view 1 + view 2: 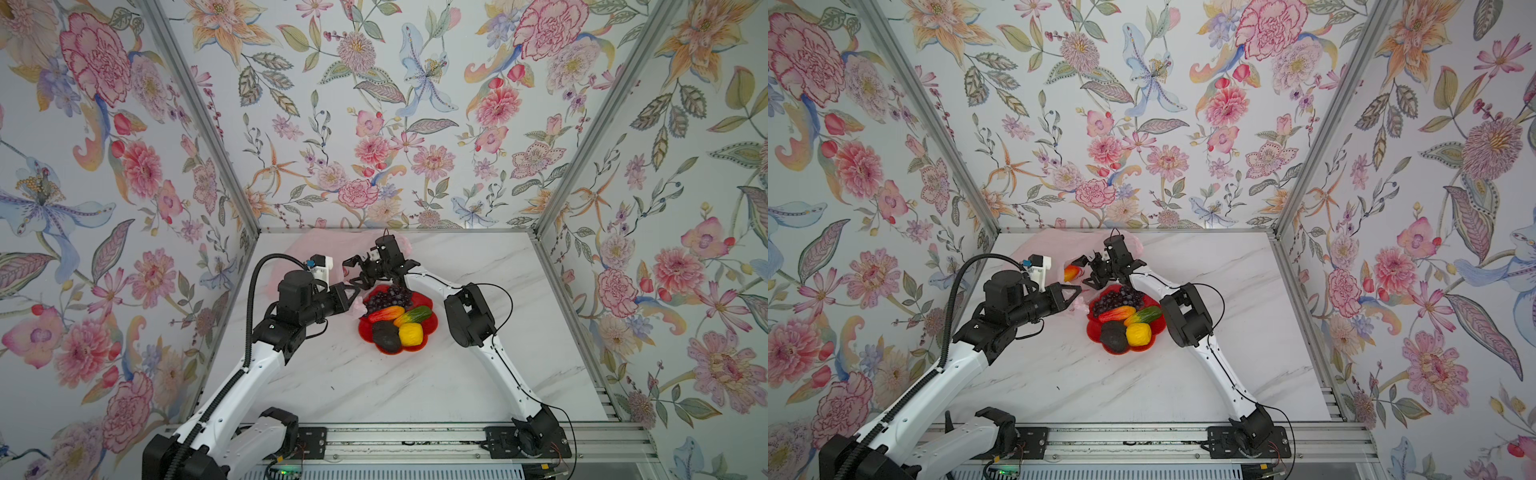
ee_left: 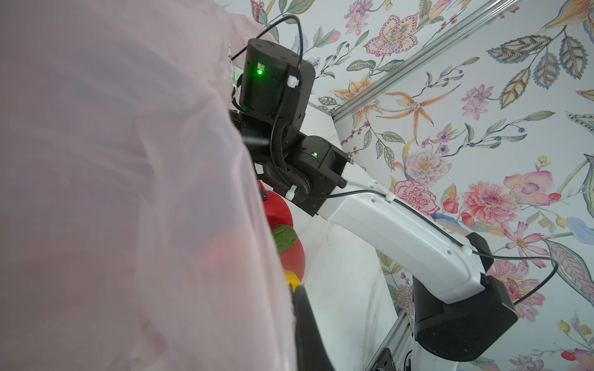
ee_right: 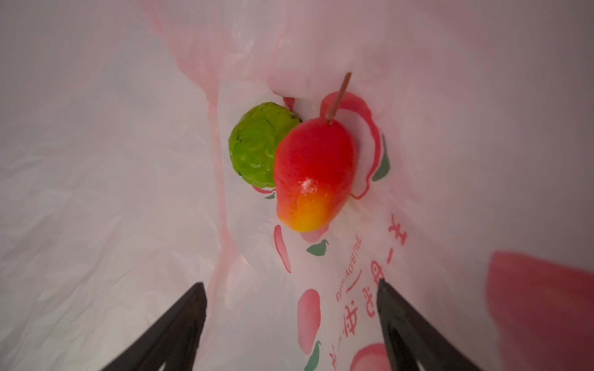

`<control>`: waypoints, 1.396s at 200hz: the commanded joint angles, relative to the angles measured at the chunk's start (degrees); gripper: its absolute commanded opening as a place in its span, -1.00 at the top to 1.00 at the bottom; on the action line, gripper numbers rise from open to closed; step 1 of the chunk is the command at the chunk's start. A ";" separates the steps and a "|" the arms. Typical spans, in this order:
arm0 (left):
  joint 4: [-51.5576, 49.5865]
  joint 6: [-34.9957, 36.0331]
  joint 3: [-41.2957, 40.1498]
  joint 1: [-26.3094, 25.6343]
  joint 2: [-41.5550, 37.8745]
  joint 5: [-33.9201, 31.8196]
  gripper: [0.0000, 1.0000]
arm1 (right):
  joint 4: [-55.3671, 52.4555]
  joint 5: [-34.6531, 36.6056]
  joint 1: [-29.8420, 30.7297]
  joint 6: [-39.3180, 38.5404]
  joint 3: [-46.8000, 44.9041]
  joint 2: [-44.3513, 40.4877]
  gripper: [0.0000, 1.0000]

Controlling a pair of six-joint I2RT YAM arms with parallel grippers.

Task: Place the fruits into the plastic bag
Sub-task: Place the fruit in the plastic bag.

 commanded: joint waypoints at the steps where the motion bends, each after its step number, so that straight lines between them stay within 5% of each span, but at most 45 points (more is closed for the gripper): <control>1: 0.47 -0.07 -0.54 -0.44 -1.53 -0.09 1.00 | 1.54 -1.32 0.00 0.72 1.69 0.22 -0.86; 5: 0.63 -0.20 -0.65 -0.47 -1.62 -0.05 1.00 | 1.96 -1.48 0.03 0.72 1.69 0.17 -1.00; 64: 0.49 -0.17 -0.59 -0.49 -1.66 -0.32 1.00 | -0.15 -1.58 -0.08 -0.55 2.29 -0.14 -0.98; 131: -1.97 0.93 0.82 -0.46 -0.66 -1.92 1.00 | -21.09 5.95 0.41 -19.10 14.51 0.82 -0.98; 189: -0.08 -0.08 -0.31 -0.50 -1.37 -1.28 1.00 | -17.74 4.66 1.31 -33.99 14.83 -0.35 -0.98; 279: 1.07 -0.13 -0.32 -0.37 -1.05 -1.00 1.00 | -21.17 7.51 1.20 -40.98 13.41 -3.58 -0.98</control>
